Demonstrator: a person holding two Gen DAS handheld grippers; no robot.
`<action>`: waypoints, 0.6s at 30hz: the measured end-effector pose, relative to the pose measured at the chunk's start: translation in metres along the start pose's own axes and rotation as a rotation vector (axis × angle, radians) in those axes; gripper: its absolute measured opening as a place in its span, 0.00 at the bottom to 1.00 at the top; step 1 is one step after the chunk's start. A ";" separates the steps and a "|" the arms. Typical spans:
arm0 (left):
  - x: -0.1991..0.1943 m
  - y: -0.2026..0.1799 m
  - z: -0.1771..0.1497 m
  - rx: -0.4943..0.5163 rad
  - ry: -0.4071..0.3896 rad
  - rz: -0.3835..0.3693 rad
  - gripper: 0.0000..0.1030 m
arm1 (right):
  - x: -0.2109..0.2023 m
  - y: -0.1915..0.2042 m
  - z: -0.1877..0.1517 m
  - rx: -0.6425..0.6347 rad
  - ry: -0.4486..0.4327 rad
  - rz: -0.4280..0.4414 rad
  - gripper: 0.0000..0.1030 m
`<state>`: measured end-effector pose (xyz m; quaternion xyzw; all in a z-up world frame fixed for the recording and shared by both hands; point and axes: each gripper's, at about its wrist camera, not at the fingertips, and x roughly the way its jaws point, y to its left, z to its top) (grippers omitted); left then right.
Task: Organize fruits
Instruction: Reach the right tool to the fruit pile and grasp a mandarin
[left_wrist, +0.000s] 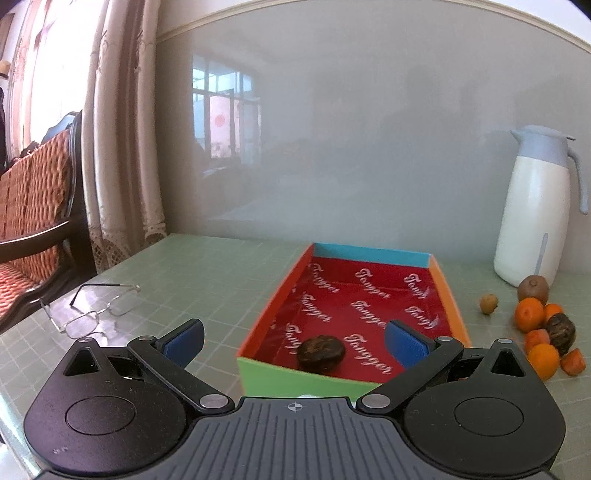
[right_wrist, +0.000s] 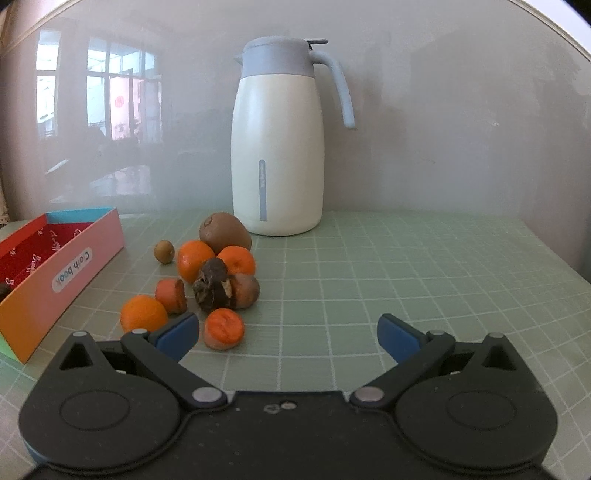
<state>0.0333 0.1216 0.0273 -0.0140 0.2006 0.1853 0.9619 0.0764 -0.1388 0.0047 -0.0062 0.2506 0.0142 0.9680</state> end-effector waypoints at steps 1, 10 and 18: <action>0.001 0.002 -0.001 0.003 0.004 0.004 1.00 | 0.002 0.000 0.000 0.006 0.007 0.015 1.00; 0.003 0.028 -0.006 0.008 0.025 0.046 1.00 | 0.021 0.018 0.002 -0.023 0.070 0.027 0.86; 0.005 0.051 -0.010 -0.016 0.037 0.079 1.00 | 0.043 0.037 0.005 -0.081 0.148 0.038 0.59</action>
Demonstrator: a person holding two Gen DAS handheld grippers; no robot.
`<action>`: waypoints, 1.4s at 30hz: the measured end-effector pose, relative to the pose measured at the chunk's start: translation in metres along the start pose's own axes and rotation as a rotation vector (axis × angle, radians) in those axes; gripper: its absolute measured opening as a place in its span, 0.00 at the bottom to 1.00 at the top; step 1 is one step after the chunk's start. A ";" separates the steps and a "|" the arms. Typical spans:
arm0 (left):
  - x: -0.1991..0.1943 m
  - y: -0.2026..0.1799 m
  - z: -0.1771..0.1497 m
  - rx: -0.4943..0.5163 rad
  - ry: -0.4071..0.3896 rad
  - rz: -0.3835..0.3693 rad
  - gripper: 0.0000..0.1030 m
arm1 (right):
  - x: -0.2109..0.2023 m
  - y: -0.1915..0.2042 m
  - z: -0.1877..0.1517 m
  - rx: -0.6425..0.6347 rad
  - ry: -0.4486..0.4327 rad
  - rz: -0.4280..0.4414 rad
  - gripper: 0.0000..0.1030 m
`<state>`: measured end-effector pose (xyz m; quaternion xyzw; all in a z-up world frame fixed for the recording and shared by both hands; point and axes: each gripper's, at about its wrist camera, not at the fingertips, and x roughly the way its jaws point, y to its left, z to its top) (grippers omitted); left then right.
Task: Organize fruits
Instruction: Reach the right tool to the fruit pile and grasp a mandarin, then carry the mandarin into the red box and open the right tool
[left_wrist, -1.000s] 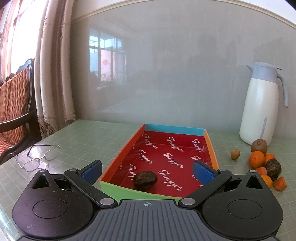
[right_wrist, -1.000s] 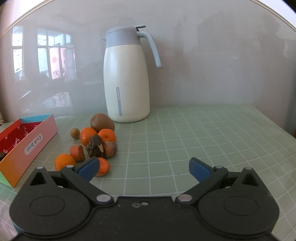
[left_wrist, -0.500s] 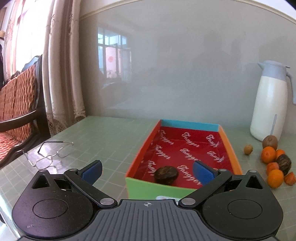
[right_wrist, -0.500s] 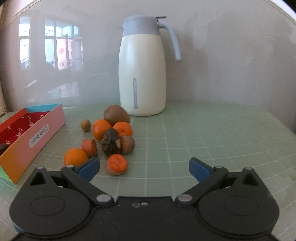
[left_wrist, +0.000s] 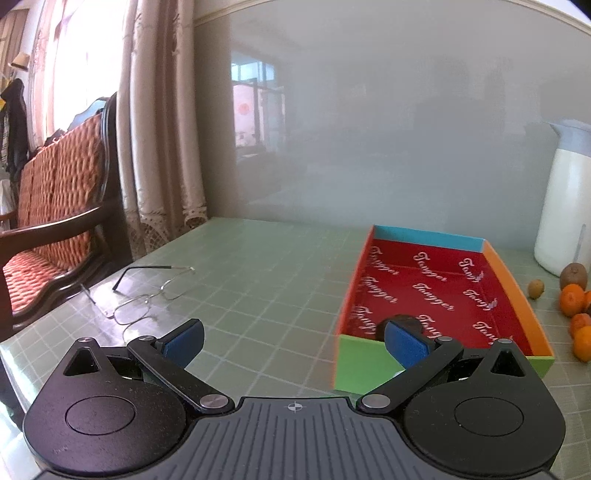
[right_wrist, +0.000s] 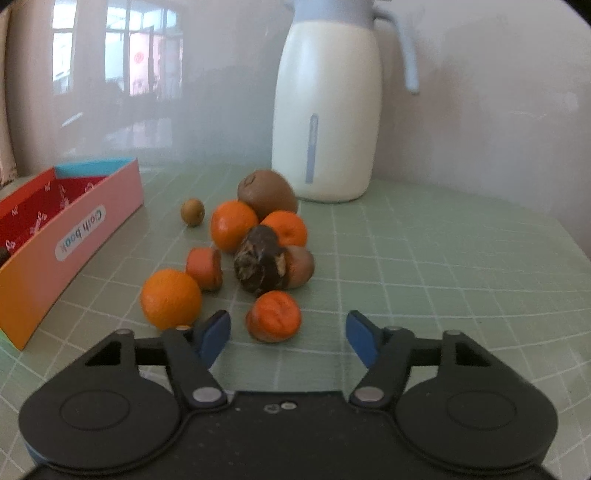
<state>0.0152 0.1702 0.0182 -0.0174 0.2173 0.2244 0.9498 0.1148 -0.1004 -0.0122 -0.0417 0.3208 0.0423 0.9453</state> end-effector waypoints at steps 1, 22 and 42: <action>0.000 0.001 0.000 0.000 0.000 0.002 1.00 | 0.002 -0.001 0.001 0.009 0.004 0.007 0.58; 0.003 0.003 -0.003 0.006 -0.001 -0.007 1.00 | -0.020 0.001 0.006 0.024 -0.066 0.046 0.29; 0.004 0.037 -0.007 -0.023 0.007 0.034 1.00 | -0.053 0.064 0.026 -0.008 -0.174 0.181 0.29</action>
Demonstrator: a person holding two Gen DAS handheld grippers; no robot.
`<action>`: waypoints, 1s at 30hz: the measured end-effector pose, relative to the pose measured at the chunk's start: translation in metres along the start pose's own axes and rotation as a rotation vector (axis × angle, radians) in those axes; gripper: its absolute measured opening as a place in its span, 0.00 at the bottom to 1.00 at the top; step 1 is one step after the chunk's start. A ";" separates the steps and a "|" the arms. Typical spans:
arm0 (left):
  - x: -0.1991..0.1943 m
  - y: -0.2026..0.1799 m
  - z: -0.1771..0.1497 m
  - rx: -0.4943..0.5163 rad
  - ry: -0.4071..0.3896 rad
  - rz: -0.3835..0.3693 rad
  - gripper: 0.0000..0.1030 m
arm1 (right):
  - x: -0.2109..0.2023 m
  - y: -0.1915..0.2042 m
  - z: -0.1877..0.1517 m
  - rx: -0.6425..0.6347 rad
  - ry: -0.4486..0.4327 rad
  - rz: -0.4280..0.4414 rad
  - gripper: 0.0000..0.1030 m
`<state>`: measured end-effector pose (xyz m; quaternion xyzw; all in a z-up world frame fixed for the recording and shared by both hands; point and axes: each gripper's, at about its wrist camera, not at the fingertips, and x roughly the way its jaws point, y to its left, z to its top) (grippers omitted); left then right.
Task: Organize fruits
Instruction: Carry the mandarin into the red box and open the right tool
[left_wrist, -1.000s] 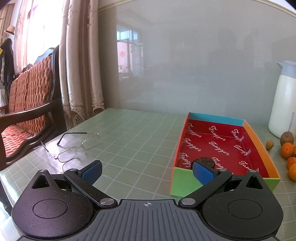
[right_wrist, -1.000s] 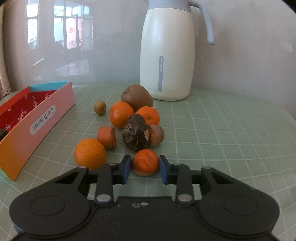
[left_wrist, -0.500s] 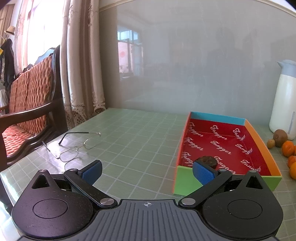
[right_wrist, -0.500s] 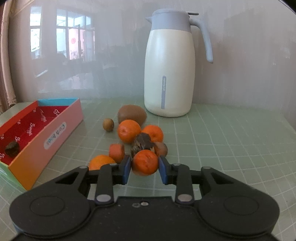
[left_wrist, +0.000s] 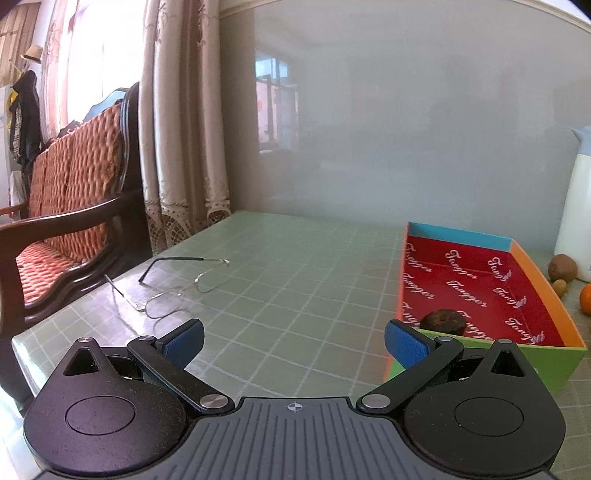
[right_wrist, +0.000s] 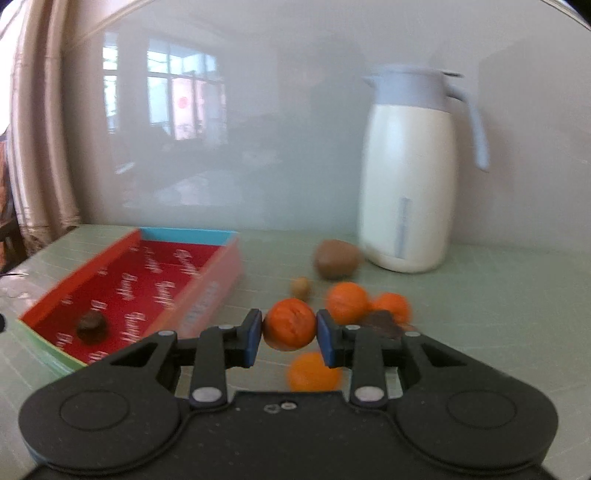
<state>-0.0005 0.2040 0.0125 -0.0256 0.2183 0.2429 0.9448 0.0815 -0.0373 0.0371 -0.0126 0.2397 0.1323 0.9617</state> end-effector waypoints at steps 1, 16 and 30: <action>0.001 0.002 0.000 -0.003 0.001 0.002 1.00 | 0.001 0.009 0.002 -0.005 -0.004 0.017 0.29; 0.006 0.040 -0.007 -0.048 0.027 0.047 1.00 | 0.021 0.090 0.009 -0.102 0.012 0.153 0.32; 0.003 0.030 -0.006 -0.037 0.024 0.031 1.00 | 0.009 0.041 -0.001 0.082 -0.008 0.078 0.82</action>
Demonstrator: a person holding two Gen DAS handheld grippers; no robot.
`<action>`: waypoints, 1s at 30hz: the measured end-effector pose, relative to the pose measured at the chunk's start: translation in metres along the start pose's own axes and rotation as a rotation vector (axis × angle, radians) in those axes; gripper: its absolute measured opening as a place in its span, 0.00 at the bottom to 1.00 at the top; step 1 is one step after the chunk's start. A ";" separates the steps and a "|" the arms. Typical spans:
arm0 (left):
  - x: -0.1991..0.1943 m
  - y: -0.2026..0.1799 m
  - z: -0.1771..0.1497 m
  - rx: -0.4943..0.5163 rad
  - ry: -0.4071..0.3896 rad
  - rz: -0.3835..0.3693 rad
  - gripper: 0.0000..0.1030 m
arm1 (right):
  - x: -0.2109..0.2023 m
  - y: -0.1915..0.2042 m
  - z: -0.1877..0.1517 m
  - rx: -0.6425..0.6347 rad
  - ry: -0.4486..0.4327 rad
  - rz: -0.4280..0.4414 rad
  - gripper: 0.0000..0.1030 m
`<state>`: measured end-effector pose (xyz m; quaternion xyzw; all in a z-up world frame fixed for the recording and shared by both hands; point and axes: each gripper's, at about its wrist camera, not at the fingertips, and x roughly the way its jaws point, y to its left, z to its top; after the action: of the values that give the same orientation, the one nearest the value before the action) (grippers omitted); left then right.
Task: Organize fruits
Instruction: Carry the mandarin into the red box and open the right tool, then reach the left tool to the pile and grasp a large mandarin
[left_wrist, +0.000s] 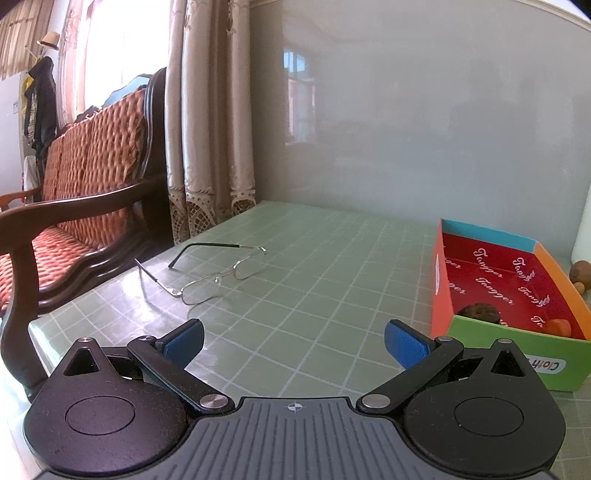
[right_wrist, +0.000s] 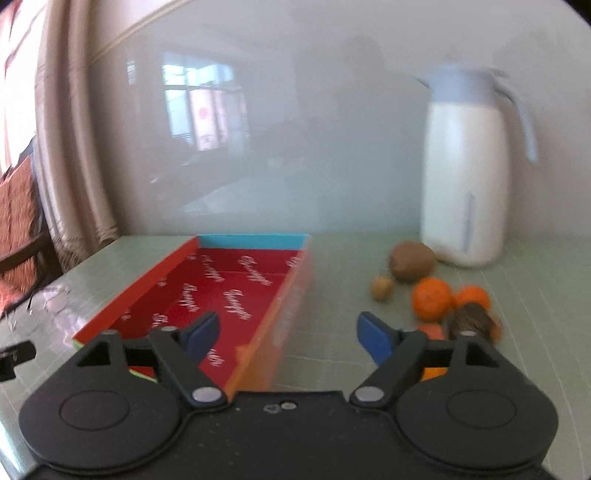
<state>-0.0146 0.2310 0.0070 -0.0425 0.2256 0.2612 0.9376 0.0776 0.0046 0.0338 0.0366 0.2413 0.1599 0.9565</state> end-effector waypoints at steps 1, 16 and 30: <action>0.001 0.000 0.000 0.001 0.001 0.001 1.00 | -0.001 -0.008 0.000 0.026 0.008 -0.003 0.82; -0.001 -0.007 0.002 -0.005 -0.002 0.001 1.00 | -0.019 -0.072 0.002 0.064 -0.016 -0.117 0.88; -0.017 -0.074 0.010 0.040 -0.029 -0.113 1.00 | -0.048 -0.134 0.001 0.101 -0.056 -0.243 0.88</action>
<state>0.0137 0.1611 0.0206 -0.0325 0.2142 0.2036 0.9548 0.0767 -0.1381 0.0371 0.0599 0.2252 0.0293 0.9720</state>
